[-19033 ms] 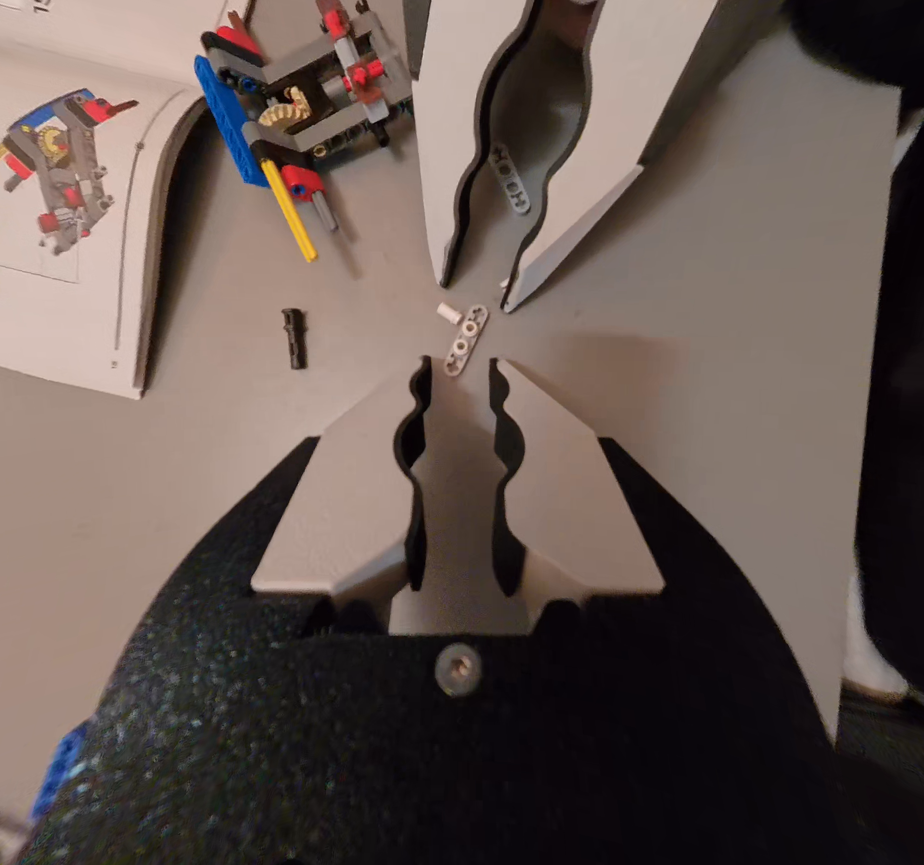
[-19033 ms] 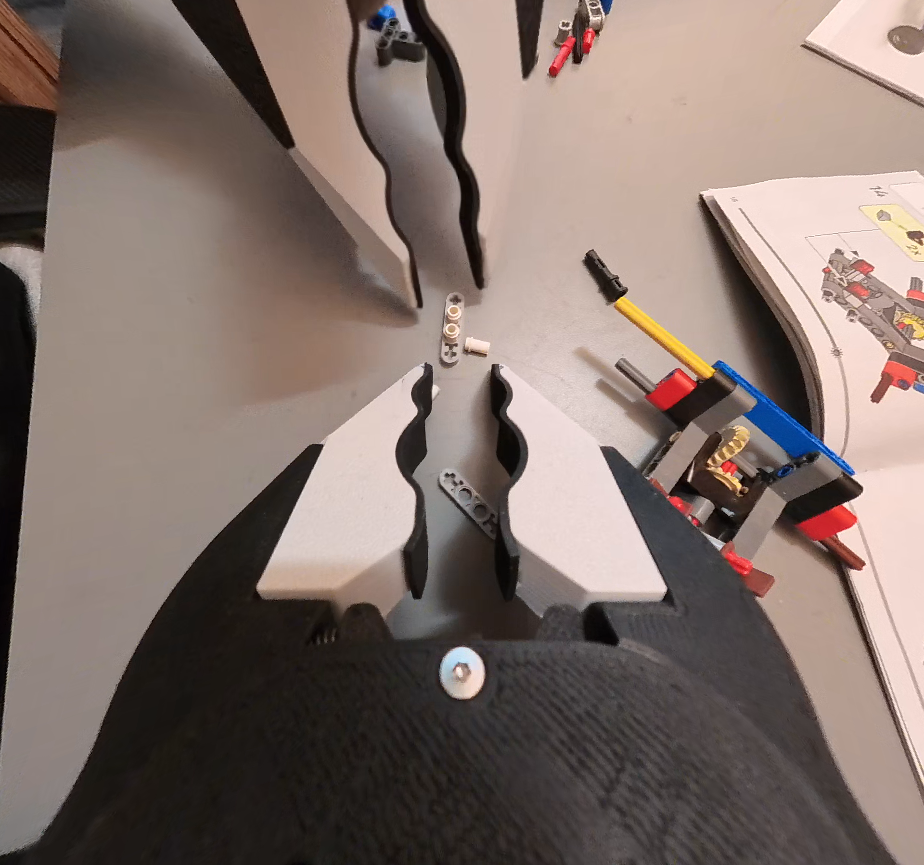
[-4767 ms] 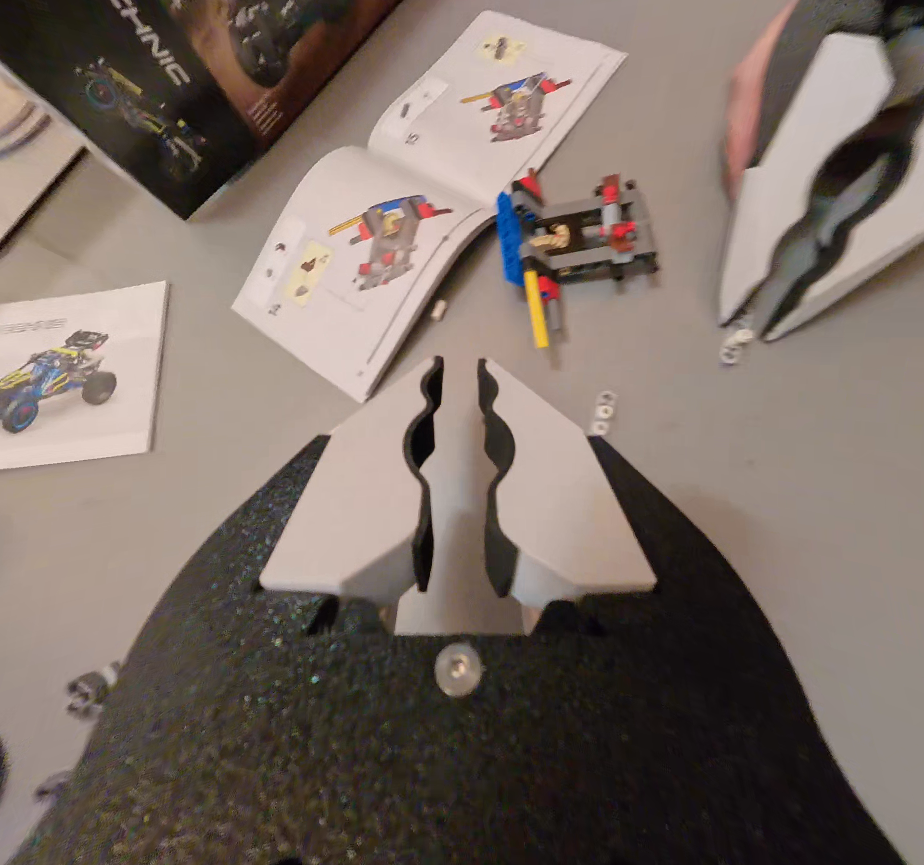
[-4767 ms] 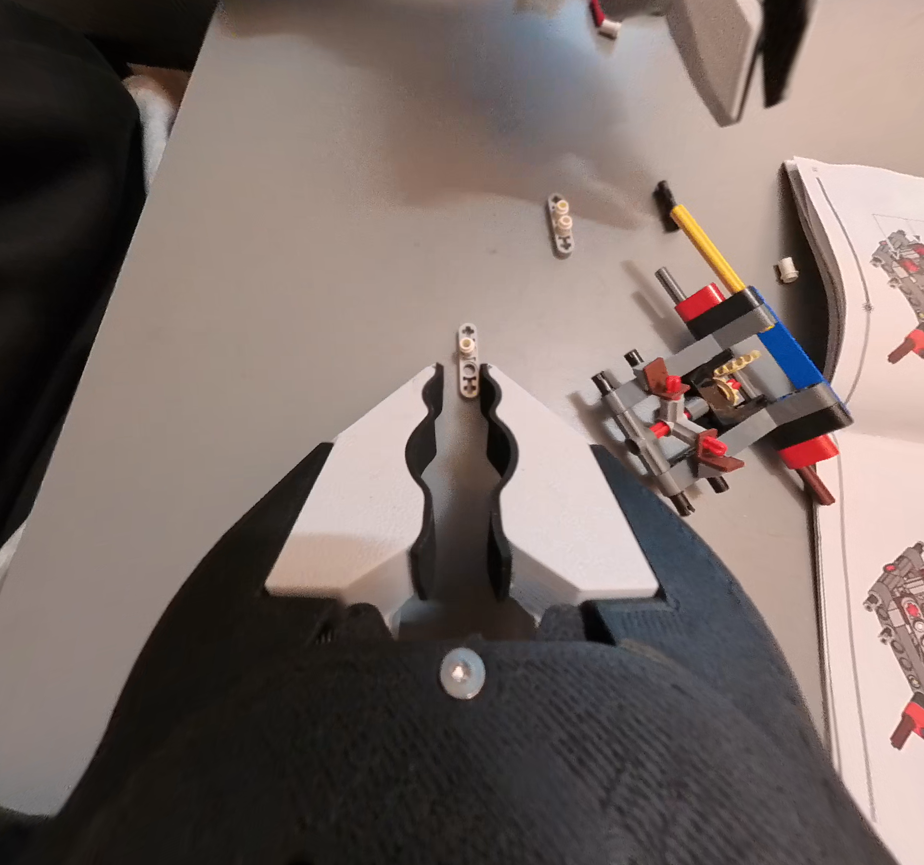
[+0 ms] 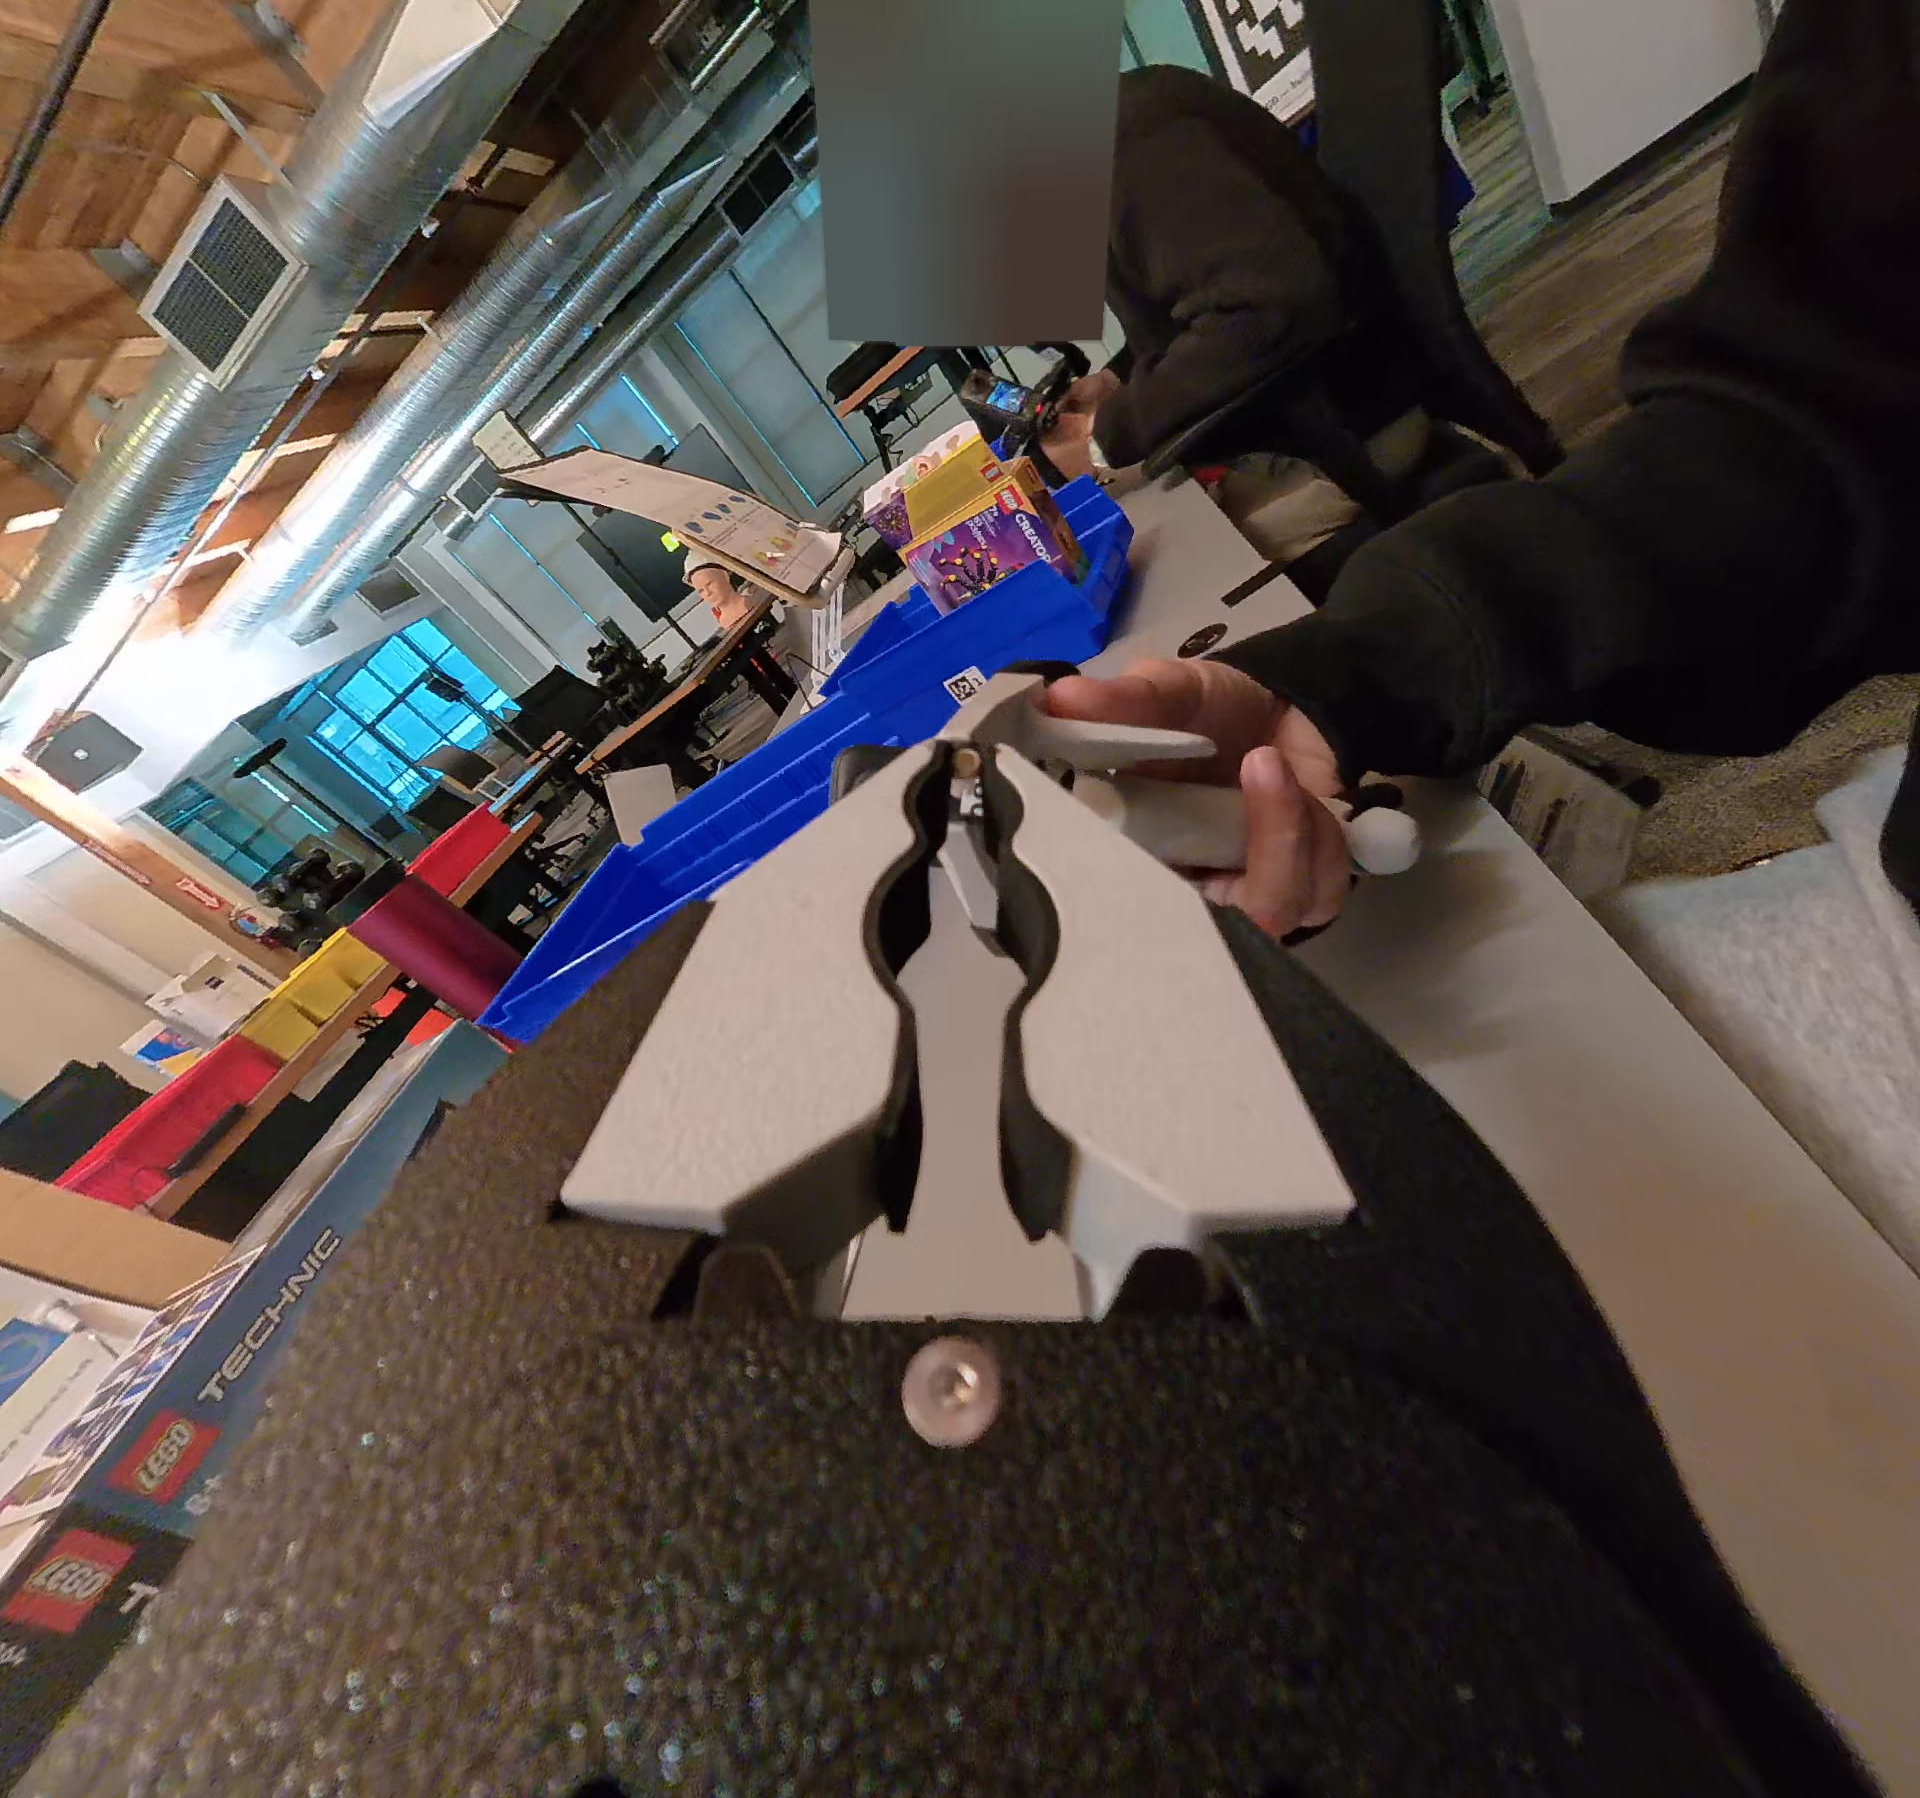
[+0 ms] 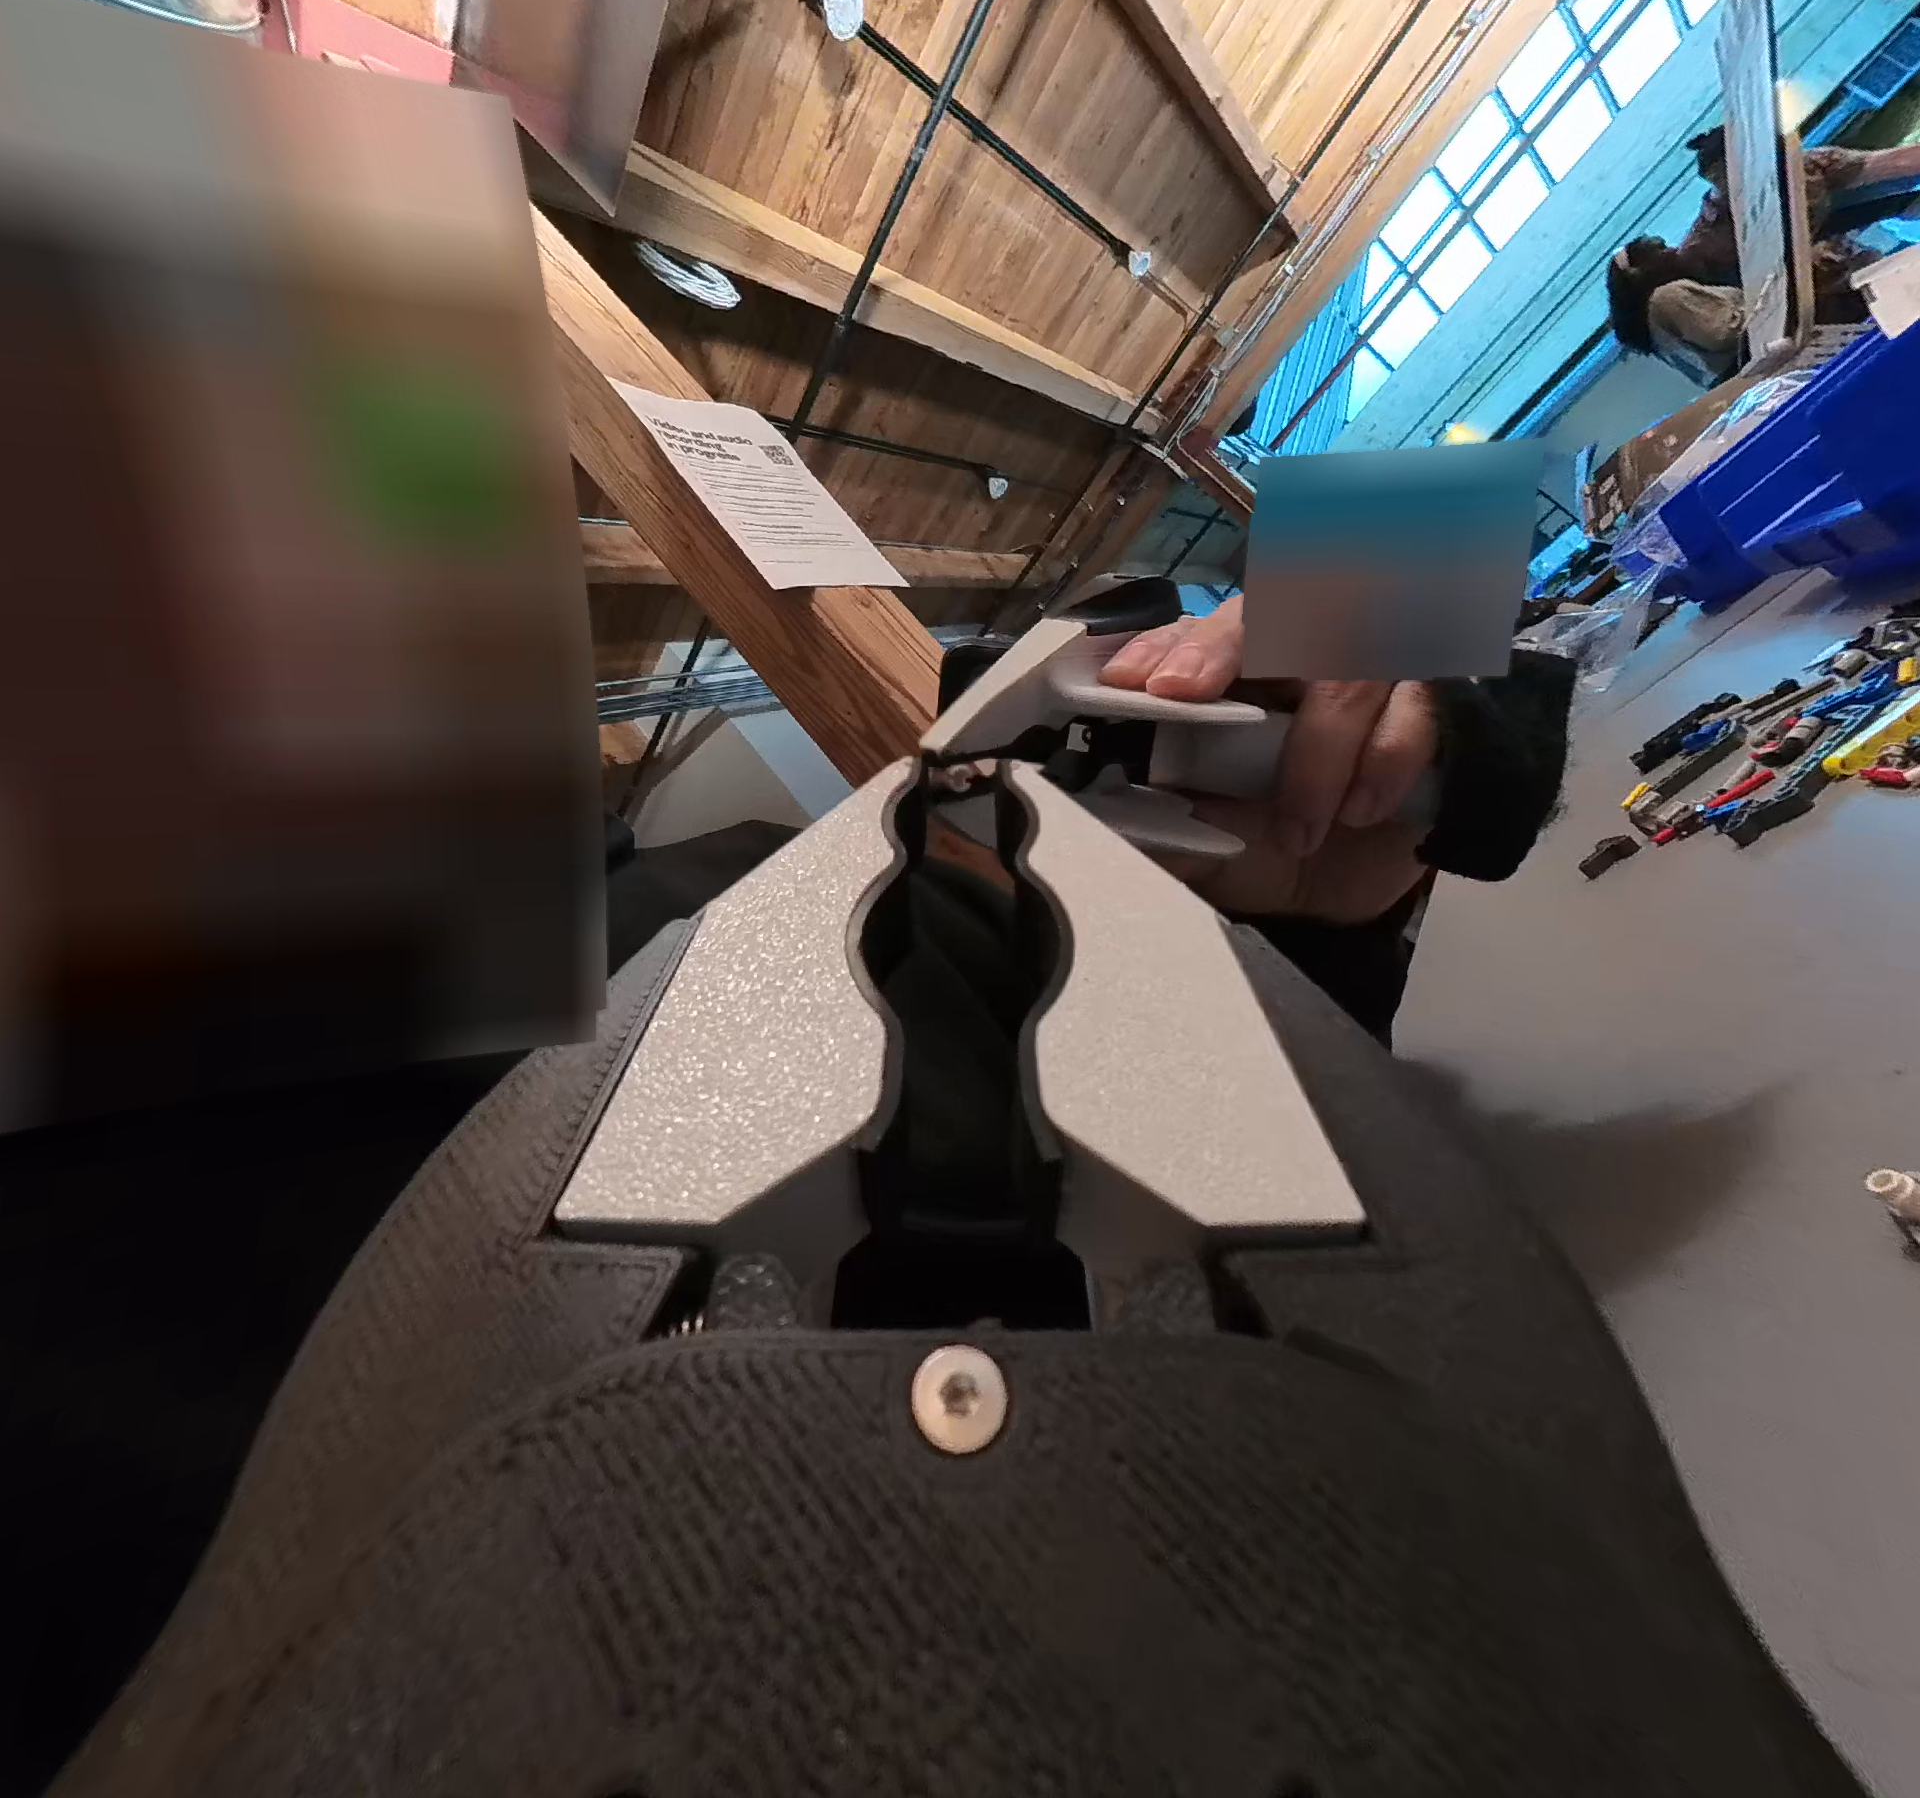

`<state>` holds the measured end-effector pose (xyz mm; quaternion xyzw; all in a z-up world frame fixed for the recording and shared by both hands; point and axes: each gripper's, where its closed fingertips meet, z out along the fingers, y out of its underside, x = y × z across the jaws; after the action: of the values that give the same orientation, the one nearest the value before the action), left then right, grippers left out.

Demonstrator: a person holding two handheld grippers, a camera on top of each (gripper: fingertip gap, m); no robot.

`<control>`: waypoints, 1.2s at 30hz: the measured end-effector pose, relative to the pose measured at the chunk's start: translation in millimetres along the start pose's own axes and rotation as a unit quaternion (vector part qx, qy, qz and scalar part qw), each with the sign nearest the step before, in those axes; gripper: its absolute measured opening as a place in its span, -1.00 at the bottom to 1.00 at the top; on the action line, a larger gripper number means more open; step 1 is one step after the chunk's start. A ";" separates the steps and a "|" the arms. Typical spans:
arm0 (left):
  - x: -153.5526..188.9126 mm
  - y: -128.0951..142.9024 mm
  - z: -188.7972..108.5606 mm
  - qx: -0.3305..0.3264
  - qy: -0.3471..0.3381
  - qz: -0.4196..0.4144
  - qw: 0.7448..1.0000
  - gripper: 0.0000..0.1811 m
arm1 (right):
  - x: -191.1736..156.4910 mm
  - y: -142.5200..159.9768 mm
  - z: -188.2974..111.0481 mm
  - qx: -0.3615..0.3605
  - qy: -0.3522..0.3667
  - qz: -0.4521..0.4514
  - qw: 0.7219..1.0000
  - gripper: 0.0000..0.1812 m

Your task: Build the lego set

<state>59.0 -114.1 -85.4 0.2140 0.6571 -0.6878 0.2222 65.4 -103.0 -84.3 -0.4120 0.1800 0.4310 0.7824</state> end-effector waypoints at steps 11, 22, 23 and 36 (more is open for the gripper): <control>-5.3 8.1 -0.3 -0.025 -0.011 -0.008 1.000 -0.96 | 3.9 -3.5 -0.8 0.012 0.010 -0.023 1.000 -0.97; -13.1 19.9 -4.3 -0.093 -0.043 0.002 0.995 -0.97 | 11.9 -12.4 -6.7 0.026 0.058 -0.075 0.995 -0.97; -13.0 20.2 -4.6 -0.095 -0.042 0.002 0.995 -0.97 | 12.0 -12.0 -6.8 0.025 0.057 -0.074 0.995 -0.97; -10.9 25.3 -7.7 -0.131 -0.034 -0.032 0.990 -0.97 | 17.3 -9.5 -7.4 0.008 0.089 -0.108 0.990 -0.98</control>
<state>82.6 -107.2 -99.8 0.1382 0.7398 -0.6098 0.2484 83.5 -102.5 -95.1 -0.4597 0.2062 0.3042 0.8085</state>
